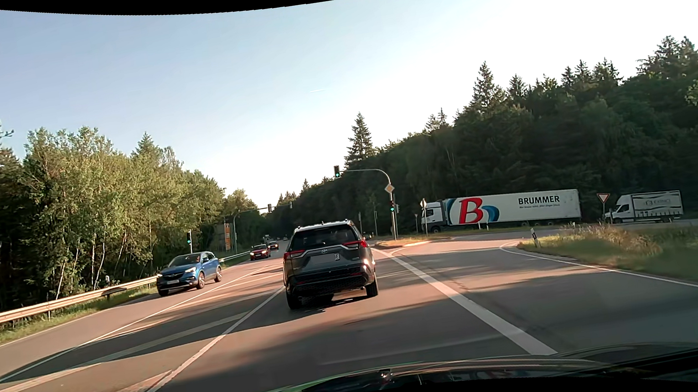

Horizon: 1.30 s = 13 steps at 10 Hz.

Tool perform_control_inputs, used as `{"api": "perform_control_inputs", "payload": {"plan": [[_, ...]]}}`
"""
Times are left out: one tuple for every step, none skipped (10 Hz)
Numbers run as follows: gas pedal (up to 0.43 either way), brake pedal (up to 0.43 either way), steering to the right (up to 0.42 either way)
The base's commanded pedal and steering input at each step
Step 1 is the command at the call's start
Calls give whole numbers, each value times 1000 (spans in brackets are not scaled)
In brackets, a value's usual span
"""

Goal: Follow the waypoints while adhering to traffic rules and regulations

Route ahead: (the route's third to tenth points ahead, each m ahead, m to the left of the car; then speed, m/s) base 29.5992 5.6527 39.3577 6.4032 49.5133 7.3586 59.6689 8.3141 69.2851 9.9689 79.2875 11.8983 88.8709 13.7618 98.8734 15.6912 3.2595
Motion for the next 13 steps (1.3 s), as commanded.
{"api": "perform_control_inputs", "payload": {"plan": [[311,0,-10],[311,0,-10],[311,0,-10],[311,0,-10],[311,0,-10],[311,0,-10],[311,0,-10],[311,0,-10],[311,0,-10],[311,0,-10],[311,0,-10],[311,0,-9],[311,0,-9]]}}
